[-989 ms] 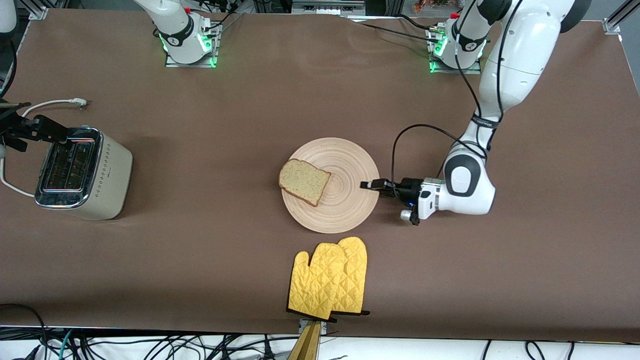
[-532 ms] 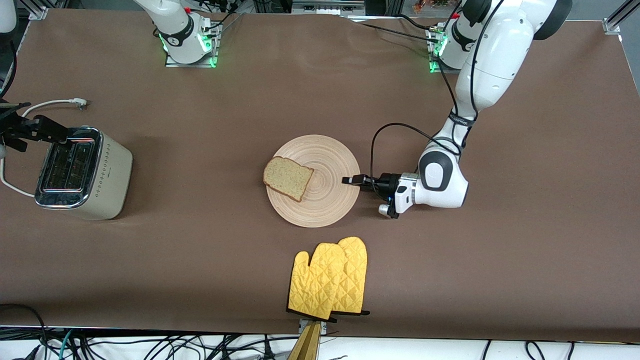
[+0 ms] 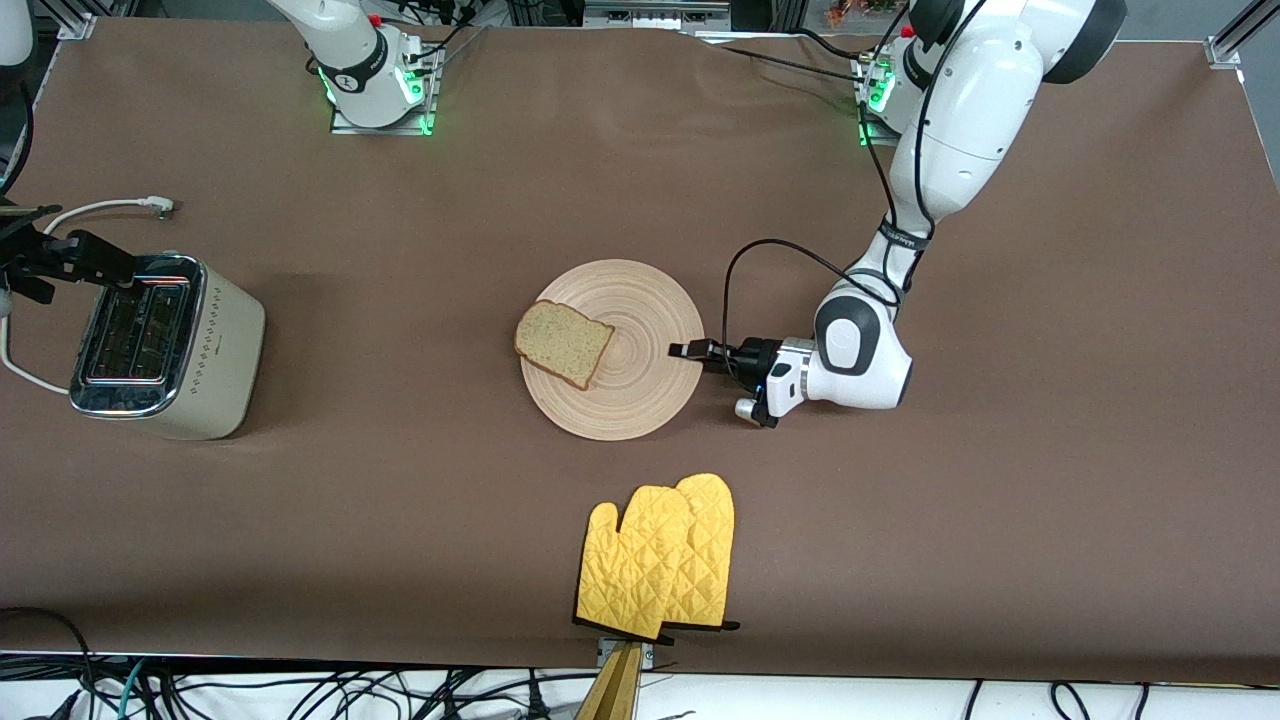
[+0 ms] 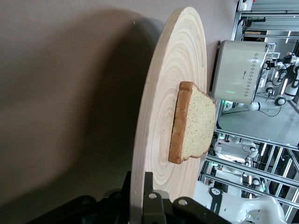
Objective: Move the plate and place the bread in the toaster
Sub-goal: 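Slide the wooden plate with the left gripper toward the table middle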
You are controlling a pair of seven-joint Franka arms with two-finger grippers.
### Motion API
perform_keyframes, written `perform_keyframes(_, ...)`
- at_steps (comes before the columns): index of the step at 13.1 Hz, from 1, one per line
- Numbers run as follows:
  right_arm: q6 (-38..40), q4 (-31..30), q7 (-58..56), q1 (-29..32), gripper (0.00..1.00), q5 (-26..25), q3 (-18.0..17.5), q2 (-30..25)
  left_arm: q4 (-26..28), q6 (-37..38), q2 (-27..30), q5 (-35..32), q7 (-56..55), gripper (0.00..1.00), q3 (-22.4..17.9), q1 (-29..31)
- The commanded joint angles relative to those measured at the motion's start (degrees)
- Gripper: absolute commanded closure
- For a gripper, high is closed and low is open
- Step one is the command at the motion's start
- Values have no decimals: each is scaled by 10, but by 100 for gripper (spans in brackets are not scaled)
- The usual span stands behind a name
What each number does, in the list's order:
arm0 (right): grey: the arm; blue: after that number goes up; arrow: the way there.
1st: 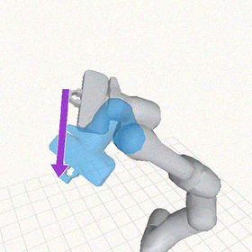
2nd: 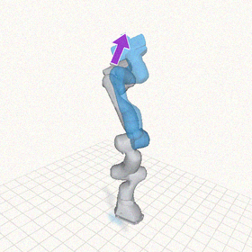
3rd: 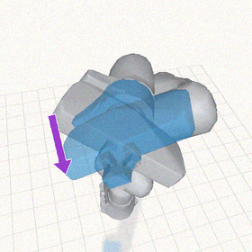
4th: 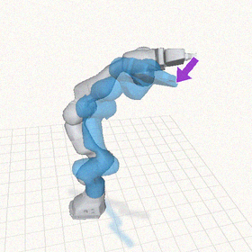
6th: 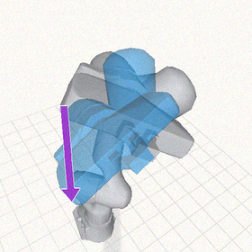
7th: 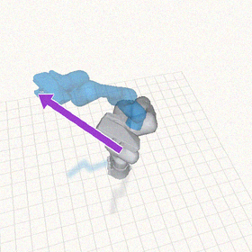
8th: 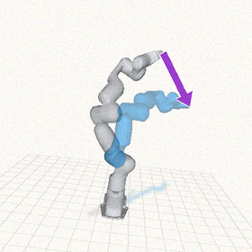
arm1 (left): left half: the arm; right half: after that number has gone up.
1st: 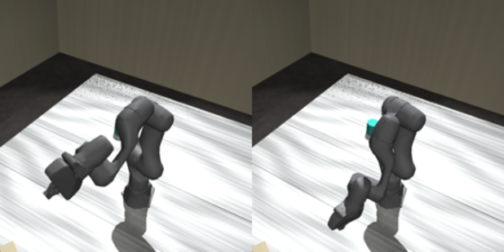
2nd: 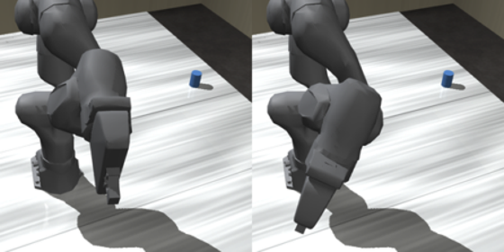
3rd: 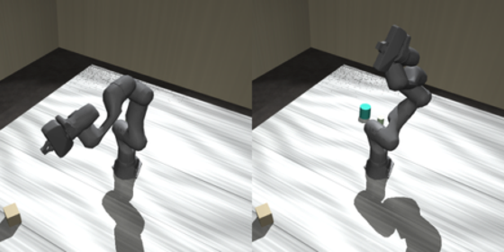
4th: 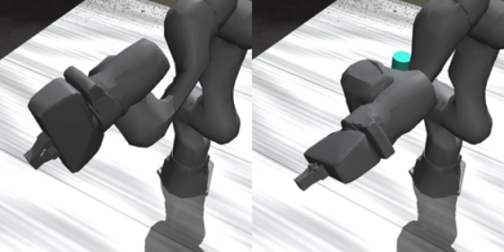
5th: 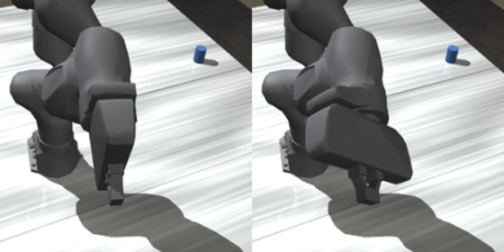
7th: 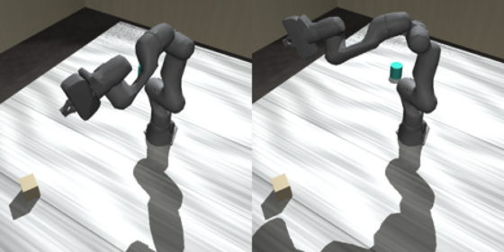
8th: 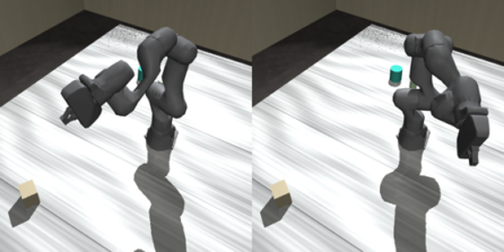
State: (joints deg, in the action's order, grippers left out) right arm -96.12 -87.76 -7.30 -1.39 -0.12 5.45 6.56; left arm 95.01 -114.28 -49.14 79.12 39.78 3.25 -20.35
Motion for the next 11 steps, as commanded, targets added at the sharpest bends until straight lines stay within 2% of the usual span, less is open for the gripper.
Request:
perform_keyframes(1, 9, 11, 1, 5, 0, 10, -3, 4, 4, -9, 6, 27, 3, 100, -6, -10)
perform_keyframes(3, 9, 11, 1, 5, 0, 10, -3, 4, 5, -9, 7, 27, 3, 100, -7, -10)
perform_keyframes(7, 9, 10, 1, 6, 0, 10, -3, 4, 14, -8, 10, 24, 10, 87, -11, -8)
perform_keyframes(8, 9, 11, 1, 6, 0, 10, -3, 4, 21, -8, 13, 24, 10, 75, -11, -7)
perform_keyframes(10, 9, 10, 1, 6, 0, 11, -3, 4, 41, -7, 25, 24, 13, 0, -16, -1)
perform_keyframes(11, 9, 10, 1, 6, 0, 10, -3, 4, 53, -6, 38, 24, 11, 0, -16, 4)
